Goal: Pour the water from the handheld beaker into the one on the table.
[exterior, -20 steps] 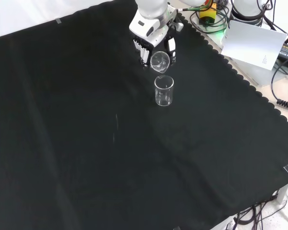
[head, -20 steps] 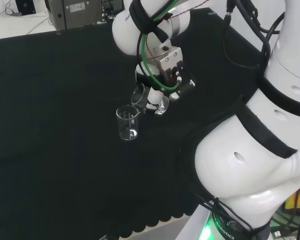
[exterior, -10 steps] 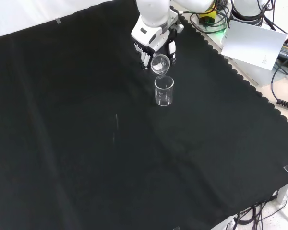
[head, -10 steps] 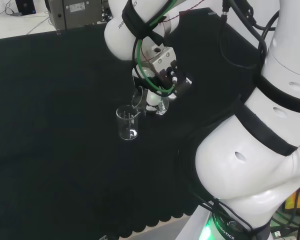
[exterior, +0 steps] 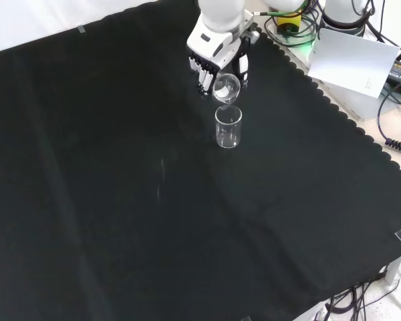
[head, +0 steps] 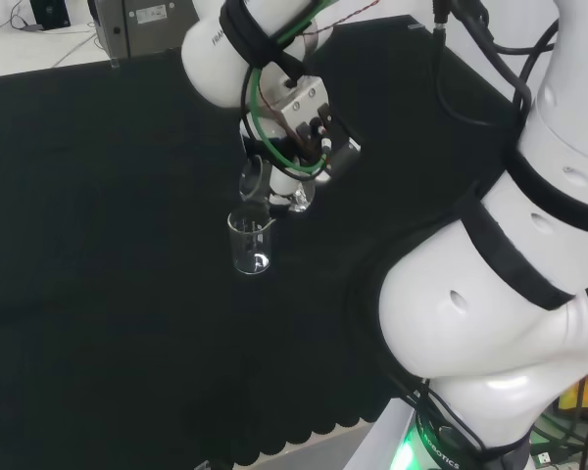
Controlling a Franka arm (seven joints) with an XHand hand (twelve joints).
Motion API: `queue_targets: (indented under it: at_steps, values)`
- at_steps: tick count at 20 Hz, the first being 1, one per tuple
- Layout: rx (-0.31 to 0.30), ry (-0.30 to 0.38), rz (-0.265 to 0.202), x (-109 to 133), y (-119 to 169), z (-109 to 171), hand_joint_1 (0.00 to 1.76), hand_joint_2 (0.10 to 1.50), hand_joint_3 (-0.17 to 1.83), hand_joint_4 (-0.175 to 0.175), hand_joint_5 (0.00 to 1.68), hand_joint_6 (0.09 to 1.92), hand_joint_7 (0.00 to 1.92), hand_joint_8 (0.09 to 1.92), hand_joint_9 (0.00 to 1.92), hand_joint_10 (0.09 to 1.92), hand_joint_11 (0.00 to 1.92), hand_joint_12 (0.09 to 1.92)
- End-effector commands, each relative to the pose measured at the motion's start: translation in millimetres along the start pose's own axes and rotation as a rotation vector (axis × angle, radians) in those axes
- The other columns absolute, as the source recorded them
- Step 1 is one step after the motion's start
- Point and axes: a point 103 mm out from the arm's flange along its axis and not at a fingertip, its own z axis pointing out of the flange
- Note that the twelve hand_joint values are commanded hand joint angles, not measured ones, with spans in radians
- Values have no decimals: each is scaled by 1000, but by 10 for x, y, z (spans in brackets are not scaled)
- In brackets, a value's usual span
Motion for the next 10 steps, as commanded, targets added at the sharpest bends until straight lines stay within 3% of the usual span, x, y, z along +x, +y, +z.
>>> queue_targets:
  at_steps: [1, 10]
  values:
    - [144, -114, 23, -66, 21, 235, 1163, 590, 782, 71, 1279, 721, 1534, 732, 1821, 202, 1488, 651]
    - [170, -146, 29, -33, 19, 215, 1163, 591, 781, 71, 1278, 723, 1533, 734, 1820, 205, 1488, 653]
